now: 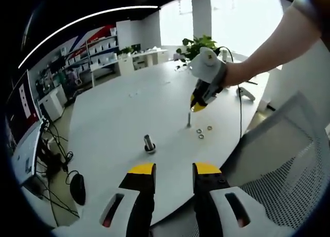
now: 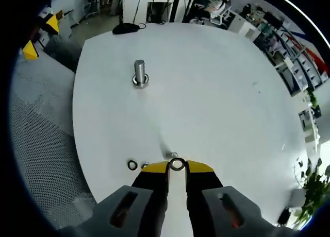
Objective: Place the washer onto the threaded stud by aligning its center hole with the stud, sliding it down to the base, and recovering from edge contact or off-axis alignment until the washer reaches the visible bottom stop.
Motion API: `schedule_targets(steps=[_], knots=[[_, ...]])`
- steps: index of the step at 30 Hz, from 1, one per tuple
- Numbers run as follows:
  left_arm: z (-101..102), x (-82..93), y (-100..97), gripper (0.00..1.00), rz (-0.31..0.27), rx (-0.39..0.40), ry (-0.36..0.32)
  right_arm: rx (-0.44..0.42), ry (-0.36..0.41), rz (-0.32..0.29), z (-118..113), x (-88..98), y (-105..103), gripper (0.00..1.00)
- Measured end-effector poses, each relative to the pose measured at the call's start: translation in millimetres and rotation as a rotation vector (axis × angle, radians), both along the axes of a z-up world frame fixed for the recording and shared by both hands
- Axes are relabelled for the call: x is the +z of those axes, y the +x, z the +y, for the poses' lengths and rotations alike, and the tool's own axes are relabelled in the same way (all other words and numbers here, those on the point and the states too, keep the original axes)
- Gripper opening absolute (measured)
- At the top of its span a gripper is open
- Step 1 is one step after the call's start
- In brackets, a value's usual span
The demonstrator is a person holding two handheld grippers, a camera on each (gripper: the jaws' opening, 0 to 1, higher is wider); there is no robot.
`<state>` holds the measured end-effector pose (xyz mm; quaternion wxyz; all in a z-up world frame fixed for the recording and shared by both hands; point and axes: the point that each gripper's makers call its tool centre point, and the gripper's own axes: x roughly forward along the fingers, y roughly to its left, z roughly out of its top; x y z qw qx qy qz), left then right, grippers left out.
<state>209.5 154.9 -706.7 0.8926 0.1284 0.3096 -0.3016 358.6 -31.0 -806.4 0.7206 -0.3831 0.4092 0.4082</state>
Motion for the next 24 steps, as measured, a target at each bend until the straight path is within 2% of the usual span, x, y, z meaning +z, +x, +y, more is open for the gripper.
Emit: schedule_targets(steps=[6, 12, 16, 24], knots=[[0.3, -0.2, 0.0, 0.26, 0.003, 0.003, -0.002, 0.001, 0.021, -0.001, 10.2, 2.5, 5.6, 0.13], [0.2, -0.5, -0.3, 0.26, 0.005, 0.002, -0.001, 0.025, -0.009, 0.031, 9.5, -4.5, 2.6, 0.13], [0.6, -2.0, -0.8, 0.26, 0.008, 0.001, 0.010, 0.057, -0.034, 0.020, 8.5, -6.8, 3.3, 0.13], [2.0, -3.1, -0.4, 0.26, 0.014, 0.006, 0.011, 0.060, -0.046, 0.035, 7.2, -10.8, 3.2, 0.13]])
